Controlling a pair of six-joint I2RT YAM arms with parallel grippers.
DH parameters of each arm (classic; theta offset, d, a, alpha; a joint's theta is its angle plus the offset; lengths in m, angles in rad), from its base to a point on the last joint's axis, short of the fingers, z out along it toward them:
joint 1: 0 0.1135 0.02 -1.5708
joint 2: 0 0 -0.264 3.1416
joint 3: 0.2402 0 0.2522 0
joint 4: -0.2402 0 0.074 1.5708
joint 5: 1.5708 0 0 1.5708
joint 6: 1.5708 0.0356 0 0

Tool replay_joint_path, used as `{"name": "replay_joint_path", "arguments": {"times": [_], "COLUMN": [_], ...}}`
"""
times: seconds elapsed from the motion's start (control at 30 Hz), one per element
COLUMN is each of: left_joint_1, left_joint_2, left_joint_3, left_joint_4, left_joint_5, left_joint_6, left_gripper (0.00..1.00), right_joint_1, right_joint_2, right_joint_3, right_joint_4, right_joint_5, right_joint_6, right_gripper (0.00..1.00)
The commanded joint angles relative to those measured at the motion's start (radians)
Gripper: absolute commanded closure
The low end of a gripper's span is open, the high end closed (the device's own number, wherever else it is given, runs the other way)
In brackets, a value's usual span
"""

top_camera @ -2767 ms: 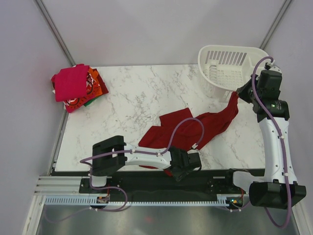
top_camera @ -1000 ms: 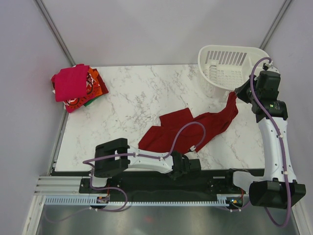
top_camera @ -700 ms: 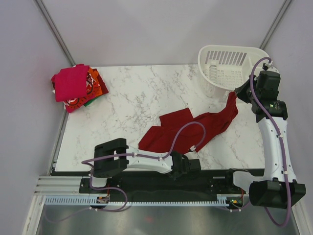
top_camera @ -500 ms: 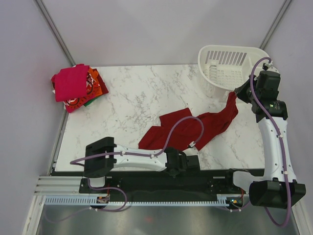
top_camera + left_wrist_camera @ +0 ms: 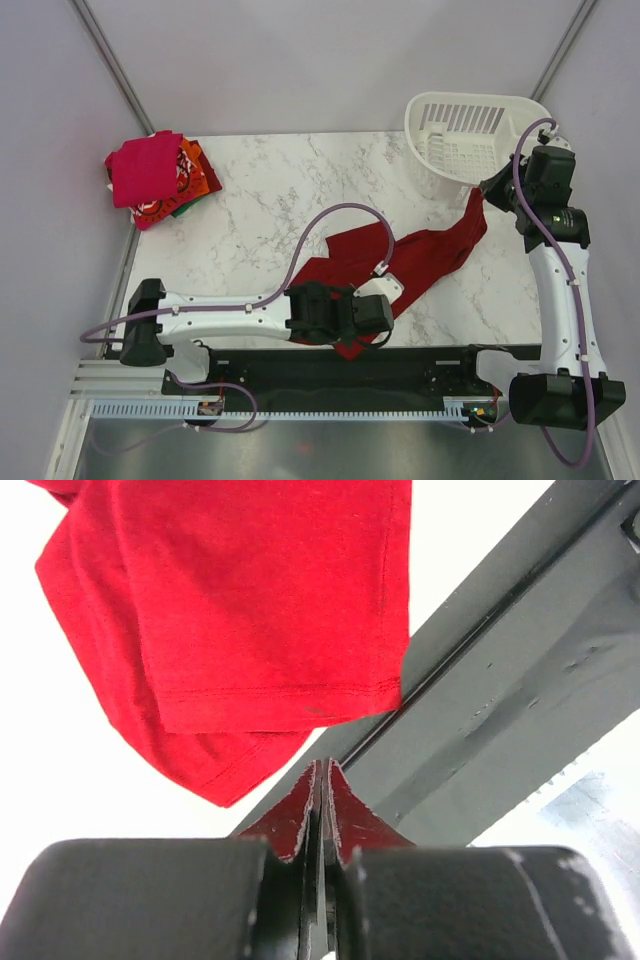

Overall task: Fold and stack the t-shirts
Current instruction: Flatten the tshirt out

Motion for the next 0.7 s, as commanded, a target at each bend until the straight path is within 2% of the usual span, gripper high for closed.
{"name": "replay_joint_path", "arguments": {"times": [0.0,0.07,0.27,0.33,0.5,0.67], "left_joint_1": [0.009,0.009,0.006,0.006,0.006,0.006], "left_joint_2": [-0.063,-0.037,0.094,0.140,0.278,0.341], "left_joint_3": [-0.003,-0.027,-0.118,-0.113,-0.075,-0.069], "left_joint_4": [-0.030,-0.011,0.148,0.188,0.225,0.236], "left_joint_5": [-0.046,0.017,0.095,0.101,0.111,0.118], "left_joint_6": [-0.008,0.017,0.004,0.012,0.049,0.063], "left_gripper": [0.96,0.78,0.56,0.52,0.53,0.53], "right_joint_1": [0.000,0.000,0.002,0.000,0.002,0.000], "right_joint_2": [-0.030,-0.032,-0.024,-0.021,-0.010,-0.001], "right_joint_3": [0.037,0.034,0.017,0.015,0.003,-0.003], "right_joint_4": [0.007,0.007,0.014,0.014,0.024,0.032], "right_joint_5": [-0.018,-0.021,-0.017,-0.011,-0.004,0.000], "right_joint_6": [-0.002,-0.002,-0.006,-0.009,-0.016,-0.017], "right_gripper": [1.00,1.00,1.00,1.00,1.00,1.00]}}
